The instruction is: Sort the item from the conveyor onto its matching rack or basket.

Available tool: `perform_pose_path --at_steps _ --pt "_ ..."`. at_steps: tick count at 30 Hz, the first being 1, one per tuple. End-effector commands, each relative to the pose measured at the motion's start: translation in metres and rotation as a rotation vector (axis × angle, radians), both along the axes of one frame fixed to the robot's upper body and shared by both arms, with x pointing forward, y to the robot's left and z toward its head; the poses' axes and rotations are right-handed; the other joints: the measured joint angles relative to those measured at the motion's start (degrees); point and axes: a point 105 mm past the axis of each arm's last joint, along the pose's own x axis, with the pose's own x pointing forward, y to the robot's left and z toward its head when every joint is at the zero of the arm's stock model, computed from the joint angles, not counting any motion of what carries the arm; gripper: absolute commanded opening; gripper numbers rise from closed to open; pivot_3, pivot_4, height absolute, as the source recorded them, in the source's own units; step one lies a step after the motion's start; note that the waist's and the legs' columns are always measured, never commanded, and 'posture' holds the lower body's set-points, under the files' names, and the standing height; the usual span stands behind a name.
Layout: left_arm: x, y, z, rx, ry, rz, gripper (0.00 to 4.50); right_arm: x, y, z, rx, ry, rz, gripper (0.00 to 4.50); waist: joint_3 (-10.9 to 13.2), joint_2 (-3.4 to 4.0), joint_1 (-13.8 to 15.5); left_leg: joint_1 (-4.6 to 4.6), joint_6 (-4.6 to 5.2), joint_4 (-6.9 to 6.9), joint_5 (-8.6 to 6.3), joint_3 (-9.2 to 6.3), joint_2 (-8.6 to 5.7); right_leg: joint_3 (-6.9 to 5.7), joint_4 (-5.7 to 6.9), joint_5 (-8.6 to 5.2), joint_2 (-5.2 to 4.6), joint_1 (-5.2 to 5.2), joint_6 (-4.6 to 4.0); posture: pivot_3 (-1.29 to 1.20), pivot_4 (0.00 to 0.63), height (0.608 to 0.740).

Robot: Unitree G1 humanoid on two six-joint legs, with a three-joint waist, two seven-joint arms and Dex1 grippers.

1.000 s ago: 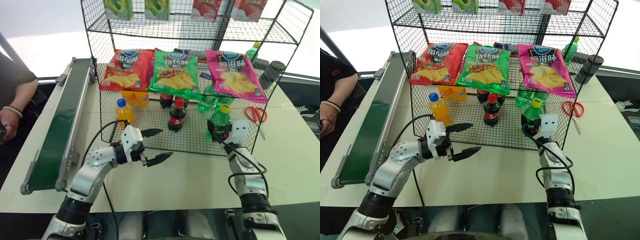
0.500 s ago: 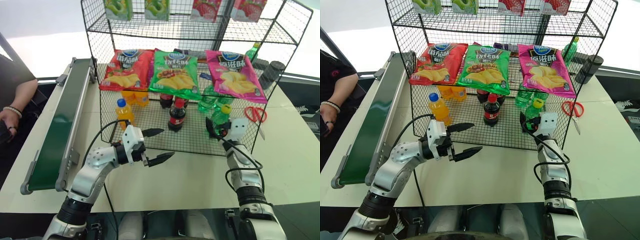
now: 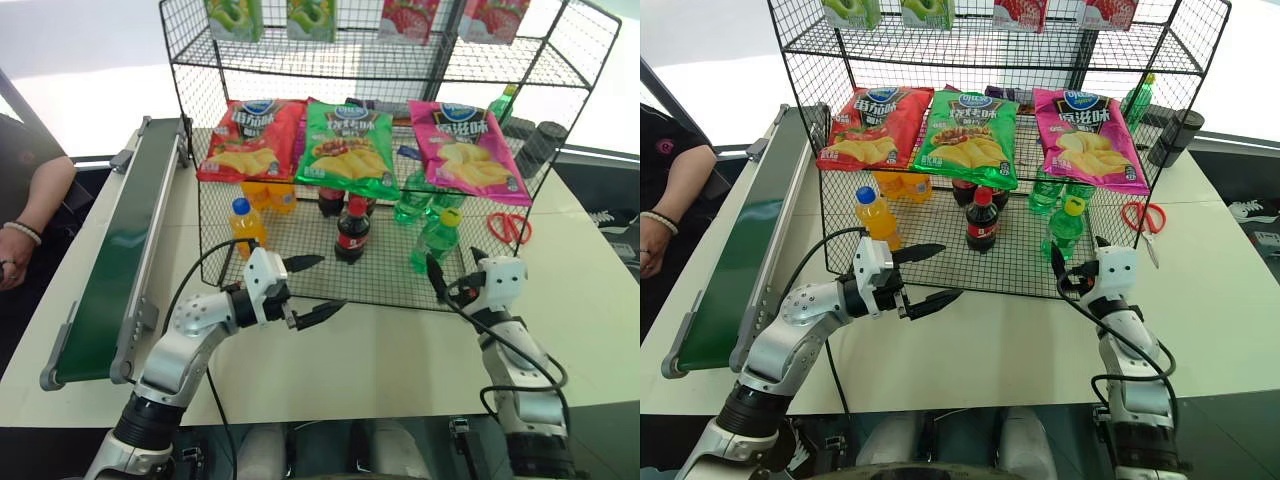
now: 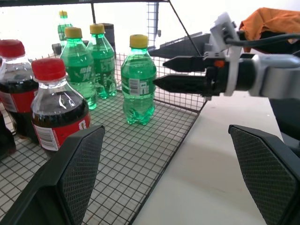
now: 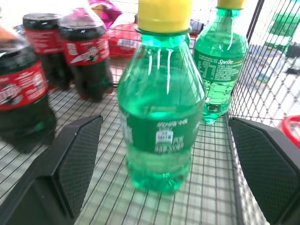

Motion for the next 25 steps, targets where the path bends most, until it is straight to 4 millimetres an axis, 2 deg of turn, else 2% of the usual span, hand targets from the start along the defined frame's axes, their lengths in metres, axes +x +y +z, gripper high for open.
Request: perform_pose_path --at_steps 1,4,9,13,20,25 --pt "0.002 0.015 0.005 0.028 -0.032 0.046 4.5 -0.015 0.012 0.026 -0.037 -0.052 0.087 4.48 -0.02 0.04 0.07 -0.01 0.0 -0.01 0.0 0.0 0.01 0.0 0.0 0.0 0.01 -0.01 0.0 0.0 0.15 0.732" --pt "0.003 0.031 0.001 0.072 -0.033 0.09 4.5 -0.033 0.014 0.03 -0.078 -0.029 0.157 4.48 -0.03 0.05 0.13 -0.04 0.02 -0.02 -0.01 0.0 0.01 0.0 -0.03 -0.01 0.0 -0.03 0.0 0.0 0.15 0.732" --pt "0.004 0.062 -0.005 0.13 -0.03 0.169 4.5 -0.06 0.006 0.03 -0.1 0.027 0.244 4.48 -0.04 0.03 0.27 -0.04 0.04 -0.01 -0.03 -0.01 0.0 -0.01 -0.08 -0.01 -0.01 -0.01 -0.01 0.0 0.15 0.732" --pt "0.002 0.08 -0.012 0.16 -0.015 0.218 4.5 -0.069 -0.008 0.029 -0.116 0.06 0.245 4.48 -0.04 0.02 0.23 -0.02 0.05 -0.01 -0.03 -0.01 0.0 0.0 -0.07 -0.01 -0.03 0.0 -0.01 0.0 0.15 0.732" --pt "-0.004 0.089 -0.022 0.178 0.005 0.224 4.5 -0.074 -0.03 0.023 -0.164 0.096 0.209 4.48 -0.06 0.01 0.32 -0.03 0.06 -0.03 -0.04 -0.01 0.02 0.01 -0.07 -0.01 -0.02 -0.02 -0.02 0.0 0.15 0.732" --pt "-0.004 0.087 -0.021 0.166 0.004 0.211 4.5 -0.08 -0.035 0.019 -0.158 0.106 0.21 4.48 -0.07 0.0 0.3 -0.03 0.06 -0.02 -0.04 0.0 0.0 0.01 -0.08 -0.01 -0.04 -0.01 -0.02 0.0 0.15 0.732"
